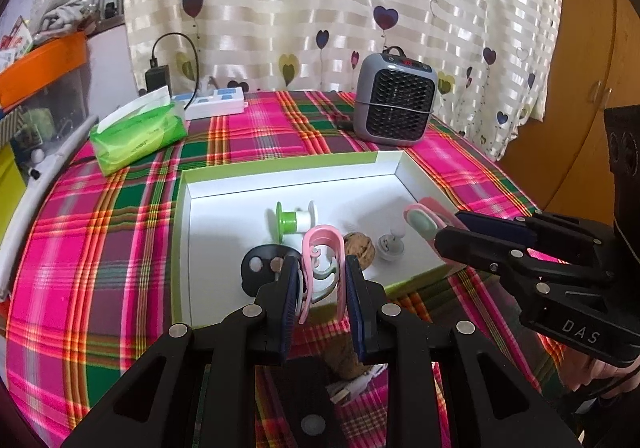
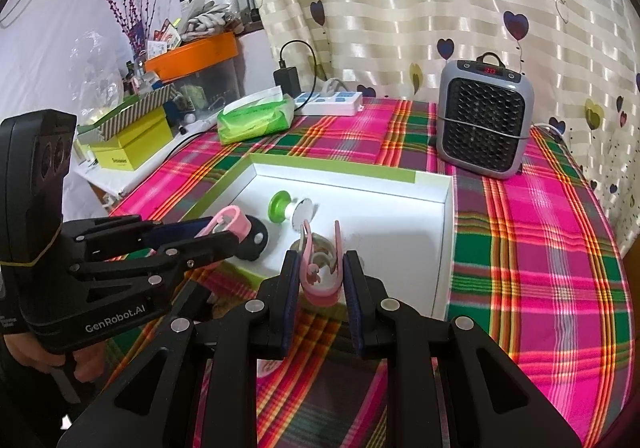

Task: Organize objects
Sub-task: 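Carry both pink clips up and over the white box with both tools, then lower the pink clips into the box and open both tools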

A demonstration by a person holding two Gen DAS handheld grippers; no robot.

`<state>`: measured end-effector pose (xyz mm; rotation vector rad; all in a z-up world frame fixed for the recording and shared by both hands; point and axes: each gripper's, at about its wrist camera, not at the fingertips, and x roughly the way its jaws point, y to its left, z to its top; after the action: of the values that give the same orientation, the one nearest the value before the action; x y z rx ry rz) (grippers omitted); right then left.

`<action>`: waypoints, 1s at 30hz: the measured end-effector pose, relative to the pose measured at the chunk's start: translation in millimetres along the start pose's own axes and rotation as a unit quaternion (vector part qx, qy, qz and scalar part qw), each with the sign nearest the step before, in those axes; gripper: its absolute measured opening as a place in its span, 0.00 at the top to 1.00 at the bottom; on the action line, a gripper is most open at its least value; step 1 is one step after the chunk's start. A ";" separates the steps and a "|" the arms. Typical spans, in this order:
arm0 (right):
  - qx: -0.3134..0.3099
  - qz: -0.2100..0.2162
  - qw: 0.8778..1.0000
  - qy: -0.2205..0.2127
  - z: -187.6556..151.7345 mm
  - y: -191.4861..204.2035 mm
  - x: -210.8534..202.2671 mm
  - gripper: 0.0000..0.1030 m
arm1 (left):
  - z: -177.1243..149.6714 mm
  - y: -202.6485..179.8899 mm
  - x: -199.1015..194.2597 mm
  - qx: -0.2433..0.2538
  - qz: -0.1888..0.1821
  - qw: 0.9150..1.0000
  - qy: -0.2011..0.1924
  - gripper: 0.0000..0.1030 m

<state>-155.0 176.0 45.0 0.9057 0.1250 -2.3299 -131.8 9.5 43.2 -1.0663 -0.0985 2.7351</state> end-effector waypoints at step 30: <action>0.018 -0.019 1.000 0.016 21.6 -33.5 33.6 0.78 | 26.8 -6.2 44.6 0.005 -0.005 1.000 0.014 0.80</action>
<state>-206.3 178.7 35.7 0.9666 0.1147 -2.3605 -180.9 25.4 34.3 -1.0980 -0.0843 2.7077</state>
